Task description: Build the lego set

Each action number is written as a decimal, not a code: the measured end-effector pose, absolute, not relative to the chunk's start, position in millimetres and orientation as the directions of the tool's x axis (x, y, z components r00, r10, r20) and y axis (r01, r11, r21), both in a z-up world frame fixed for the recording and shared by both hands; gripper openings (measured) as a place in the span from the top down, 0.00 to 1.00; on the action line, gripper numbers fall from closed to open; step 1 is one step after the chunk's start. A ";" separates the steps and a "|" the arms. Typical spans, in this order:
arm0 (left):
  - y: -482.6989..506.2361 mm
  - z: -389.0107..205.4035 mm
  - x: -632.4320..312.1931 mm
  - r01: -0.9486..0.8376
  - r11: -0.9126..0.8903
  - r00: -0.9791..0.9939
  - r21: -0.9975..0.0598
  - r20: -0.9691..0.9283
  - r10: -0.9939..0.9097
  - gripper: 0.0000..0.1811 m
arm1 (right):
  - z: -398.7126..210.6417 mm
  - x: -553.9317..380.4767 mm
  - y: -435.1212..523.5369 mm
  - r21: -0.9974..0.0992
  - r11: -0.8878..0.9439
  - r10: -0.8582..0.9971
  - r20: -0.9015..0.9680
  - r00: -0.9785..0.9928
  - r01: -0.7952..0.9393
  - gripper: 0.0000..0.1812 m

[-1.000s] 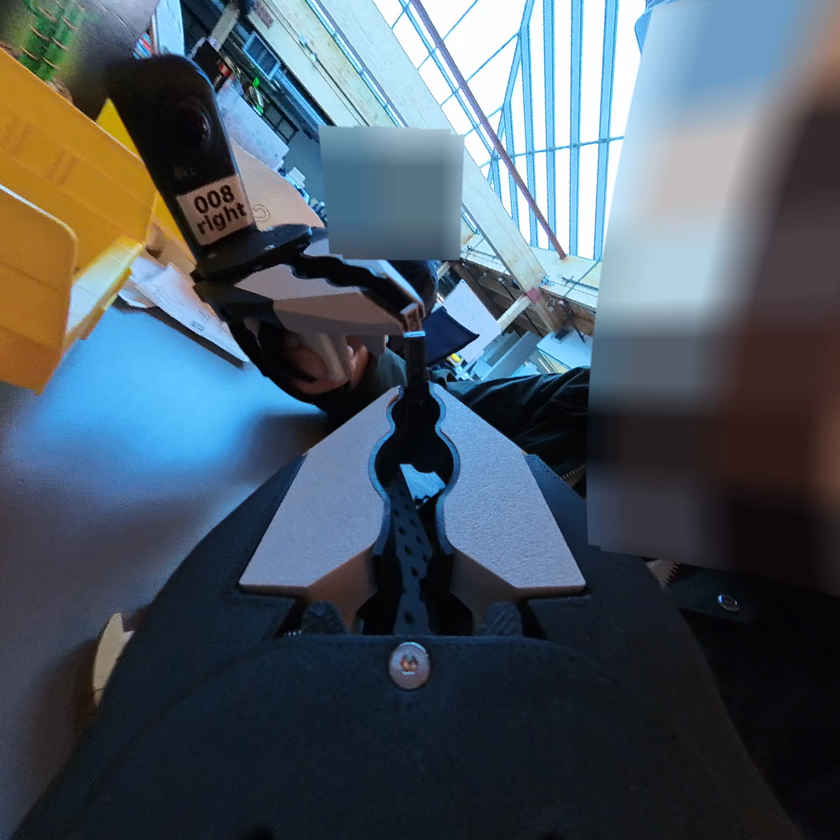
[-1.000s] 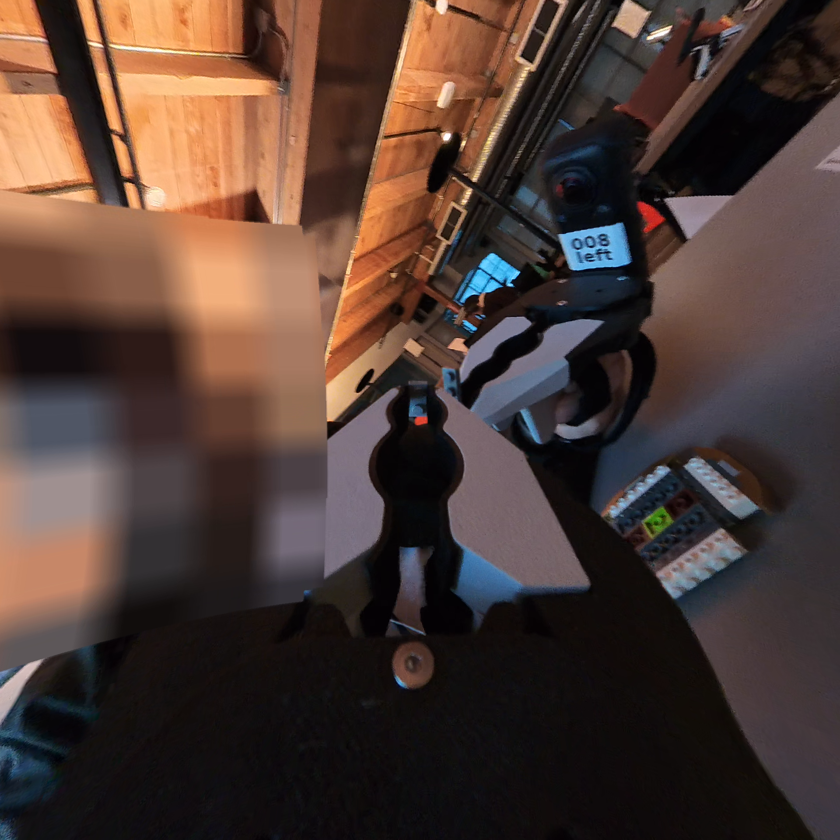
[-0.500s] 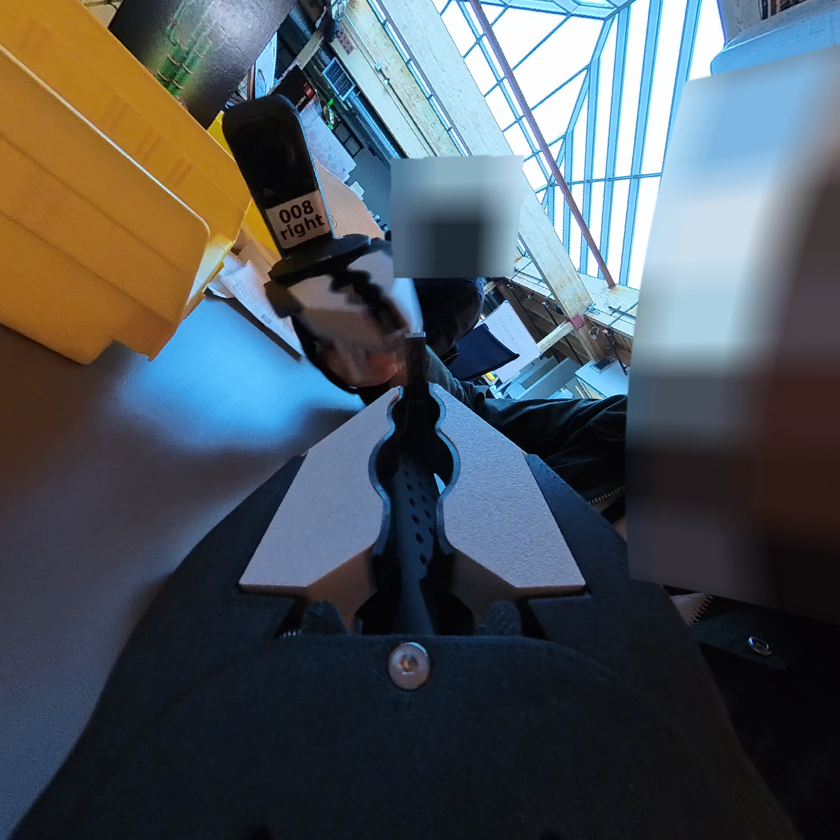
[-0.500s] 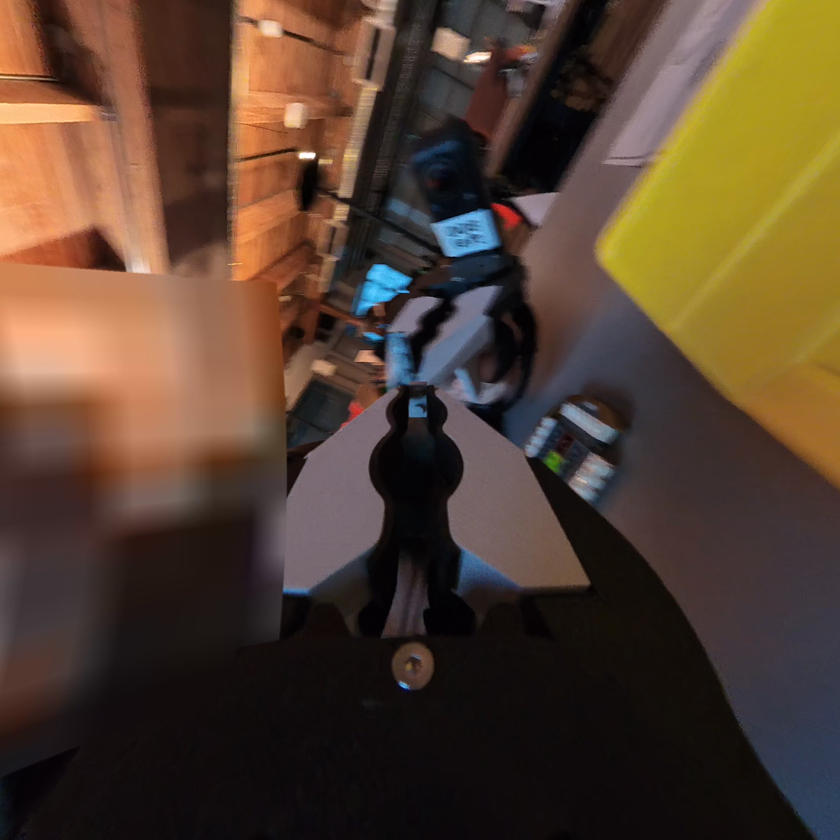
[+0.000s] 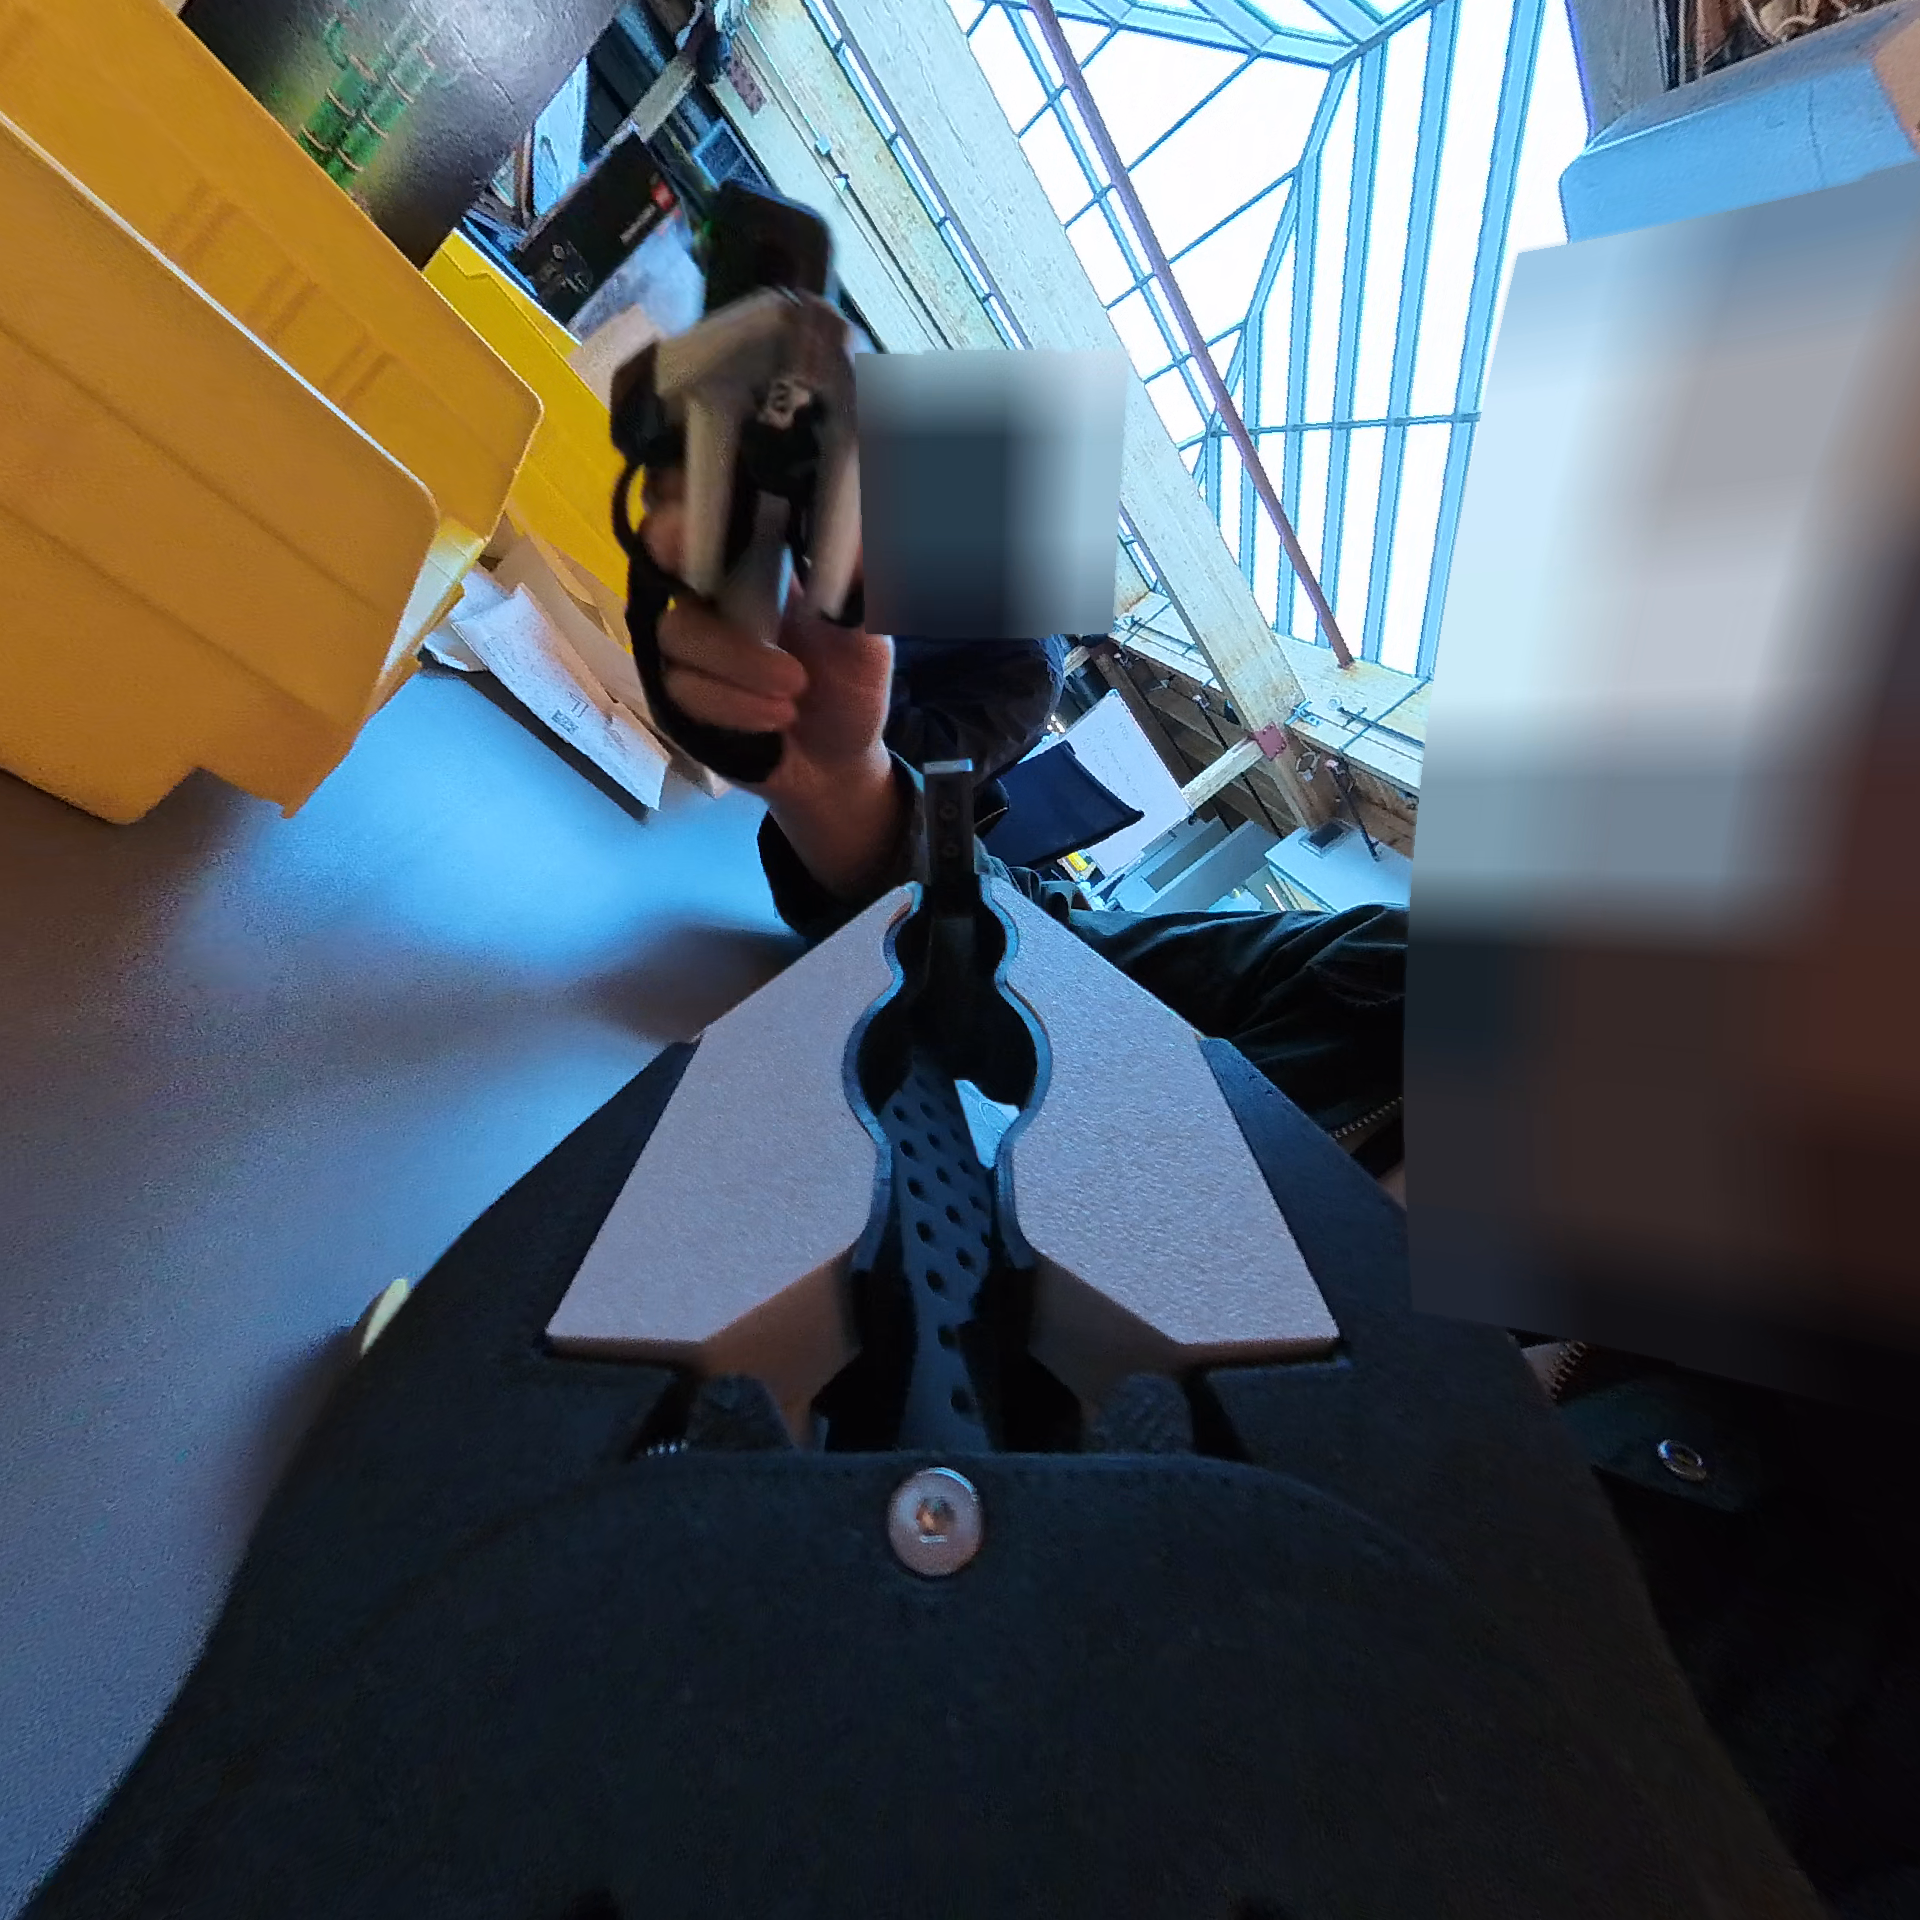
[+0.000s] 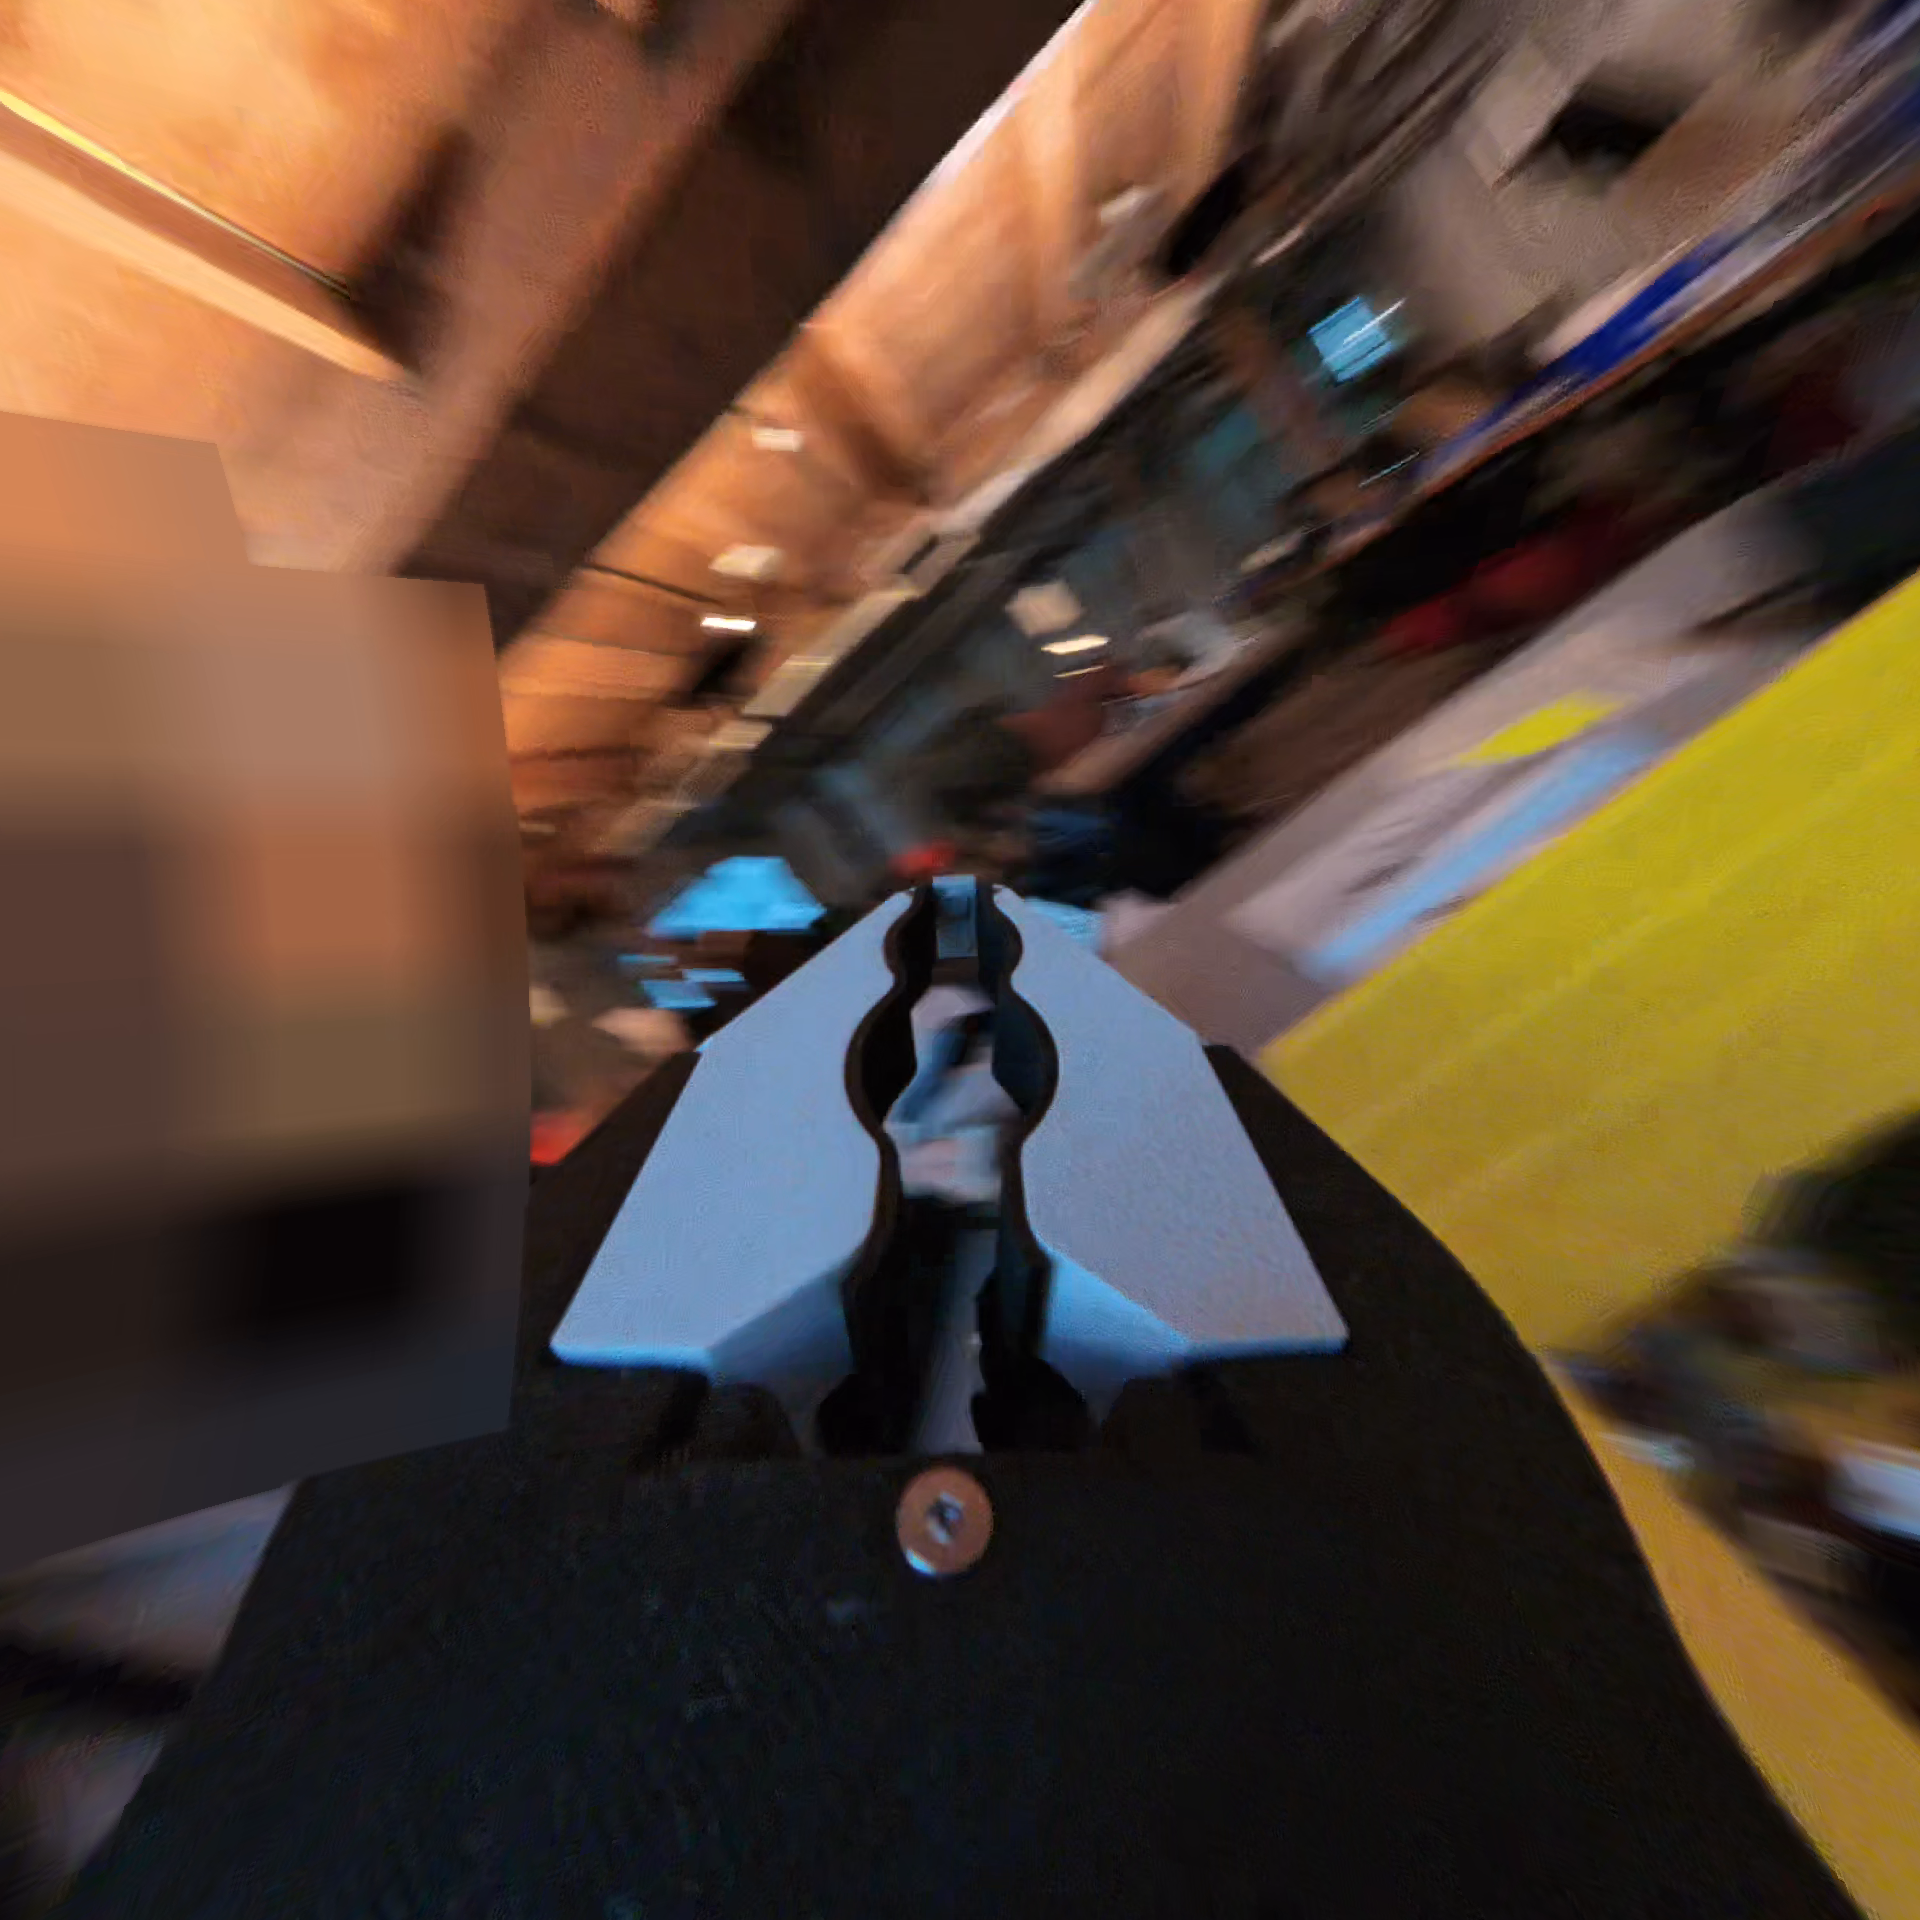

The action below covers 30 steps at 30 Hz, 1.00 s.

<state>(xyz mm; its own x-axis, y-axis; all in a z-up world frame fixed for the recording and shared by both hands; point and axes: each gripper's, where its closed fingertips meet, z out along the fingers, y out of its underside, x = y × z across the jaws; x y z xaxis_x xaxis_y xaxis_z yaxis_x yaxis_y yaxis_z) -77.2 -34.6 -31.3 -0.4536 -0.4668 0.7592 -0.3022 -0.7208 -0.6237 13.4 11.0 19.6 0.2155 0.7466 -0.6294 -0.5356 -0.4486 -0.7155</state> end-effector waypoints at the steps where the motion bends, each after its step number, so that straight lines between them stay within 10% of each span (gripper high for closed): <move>1: -36.0 -31.2 -77.2 -0.309 -0.721 -0.457 -0.621 0.761 -0.460 0.97 | 15.2 24.9 19.6 -0.794 -0.350 0.723 -0.566 0.395 -0.497 0.97; 7: -41.9 -34.3 -75.7 -0.340 -0.709 -0.458 -0.617 0.767 -0.448 0.97 | 28.4 22.8 6.0 -0.894 -0.246 0.766 -0.416 0.490 -0.374 0.97; 16: -43.0 -35.4 -75.5 -0.348 -0.707 -0.458 -0.615 0.770 -0.445 0.97 | 32.2 -17.6 -34.2 -0.893 0.293 0.645 0.449 0.618 0.343 0.97; 30: -43.6 -38.7 -74.1 -0.360 -0.703 -0.450 -0.613 0.774 -0.445 0.97 | 4.2 -26.3 -25.8 -0.778 0.274 0.566 0.606 0.559 0.565 0.97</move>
